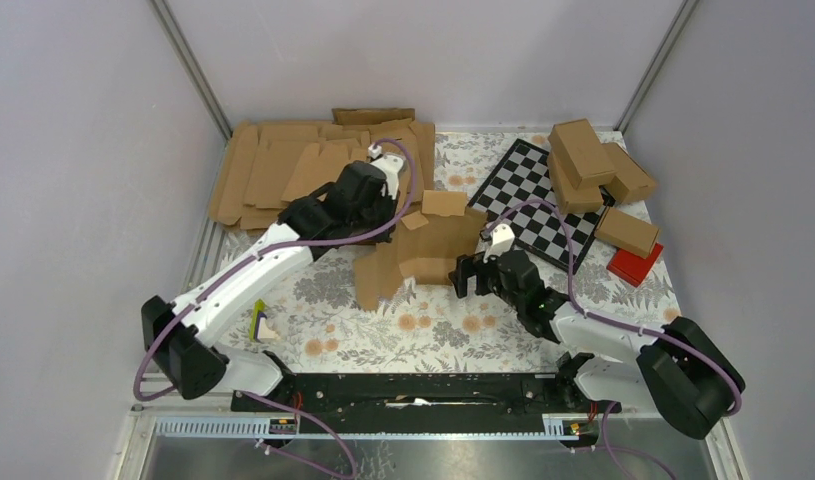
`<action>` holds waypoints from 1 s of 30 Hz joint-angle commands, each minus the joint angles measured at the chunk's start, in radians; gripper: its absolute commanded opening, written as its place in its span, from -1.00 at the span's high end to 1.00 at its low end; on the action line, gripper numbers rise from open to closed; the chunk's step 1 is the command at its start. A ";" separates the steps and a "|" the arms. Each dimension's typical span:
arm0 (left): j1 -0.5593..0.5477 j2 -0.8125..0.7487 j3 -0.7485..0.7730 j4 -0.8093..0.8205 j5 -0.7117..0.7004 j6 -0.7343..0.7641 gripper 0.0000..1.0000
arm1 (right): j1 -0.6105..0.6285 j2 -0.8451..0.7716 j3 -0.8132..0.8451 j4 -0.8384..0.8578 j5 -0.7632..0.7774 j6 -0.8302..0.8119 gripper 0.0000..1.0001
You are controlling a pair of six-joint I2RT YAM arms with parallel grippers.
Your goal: Fold the paper box
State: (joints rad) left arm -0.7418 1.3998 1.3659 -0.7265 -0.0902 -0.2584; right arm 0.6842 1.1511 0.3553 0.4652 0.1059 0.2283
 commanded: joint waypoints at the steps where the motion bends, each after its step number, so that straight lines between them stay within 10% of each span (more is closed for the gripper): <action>1: 0.033 -0.093 -0.061 0.143 0.024 -0.060 1.00 | 0.003 0.047 0.005 0.052 -0.010 -0.020 -0.99; 21: 0.061 -0.003 -0.062 0.130 0.135 -0.048 1.00 | -0.060 0.005 -0.066 0.217 0.065 0.027 -0.99; 30: 0.062 0.007 -0.041 0.088 0.122 -0.002 1.00 | -0.170 0.232 0.056 0.311 -0.043 0.075 -0.99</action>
State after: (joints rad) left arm -0.6823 1.4097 1.2877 -0.6472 0.0200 -0.2874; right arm 0.5632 1.3144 0.3428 0.6758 0.1291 0.2661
